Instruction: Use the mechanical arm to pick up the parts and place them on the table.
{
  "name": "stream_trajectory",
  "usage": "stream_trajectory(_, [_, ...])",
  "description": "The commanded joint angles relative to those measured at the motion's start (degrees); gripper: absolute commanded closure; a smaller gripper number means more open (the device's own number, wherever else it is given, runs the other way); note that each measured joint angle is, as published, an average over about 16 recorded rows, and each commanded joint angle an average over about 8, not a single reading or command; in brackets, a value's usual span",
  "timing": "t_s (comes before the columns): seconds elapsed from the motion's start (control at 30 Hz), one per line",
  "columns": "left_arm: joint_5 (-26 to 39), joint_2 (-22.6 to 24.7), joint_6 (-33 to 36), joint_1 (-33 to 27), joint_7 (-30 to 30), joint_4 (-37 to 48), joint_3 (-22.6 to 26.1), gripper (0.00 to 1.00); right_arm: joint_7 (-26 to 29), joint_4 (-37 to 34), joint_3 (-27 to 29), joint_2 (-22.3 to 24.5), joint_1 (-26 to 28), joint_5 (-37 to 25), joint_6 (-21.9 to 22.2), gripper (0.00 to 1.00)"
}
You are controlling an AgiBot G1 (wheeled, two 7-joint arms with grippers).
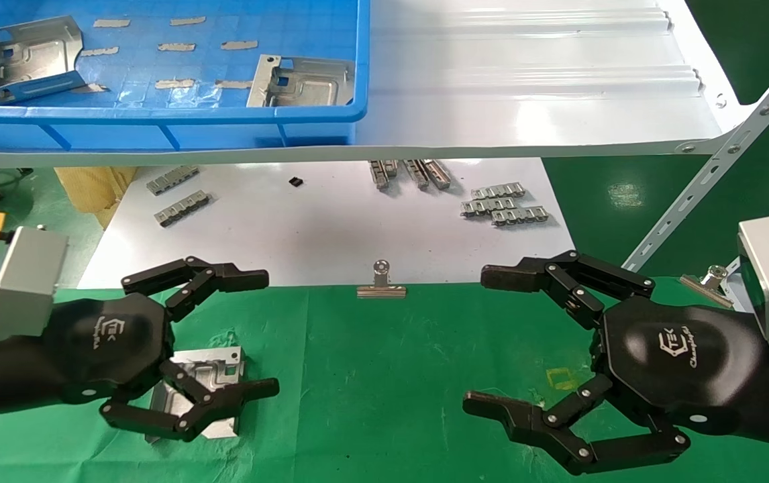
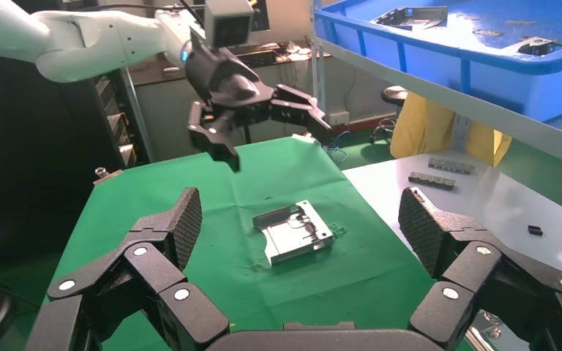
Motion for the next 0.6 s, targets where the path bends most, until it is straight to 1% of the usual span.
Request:
stream_trajectory(0.03, [-0.41,-0.49,-0.19,1.17,-1.43,-2.27,-1.43,0.0,0.0,0.0,0.0,0.0,0.0,0.0,0.0,0.0])
stream_trajectory(0.33, [-2.24,-2.66,-1.06,6.41,-7.8,-12.4,-7.79,0.0,0.0,0.0,0.0,0.0,0.0,0.0,0.0,0.0])
stream_trajectory(0.5, [-2.99,-3.54,-1.36,8.55,-10.26,-16.6,-10.4,0.0,0.0,-0.01,0.0,0.0,-0.01,0.01,0.01,0.0])
stream_trajectory(0.6, [-3.21,-3.78,-1.44,9.13,-10.73,-17.72,-11.11,0.0,0.0,-0.01,0.0,0.01,-0.01,0.01,0.01,0.0])
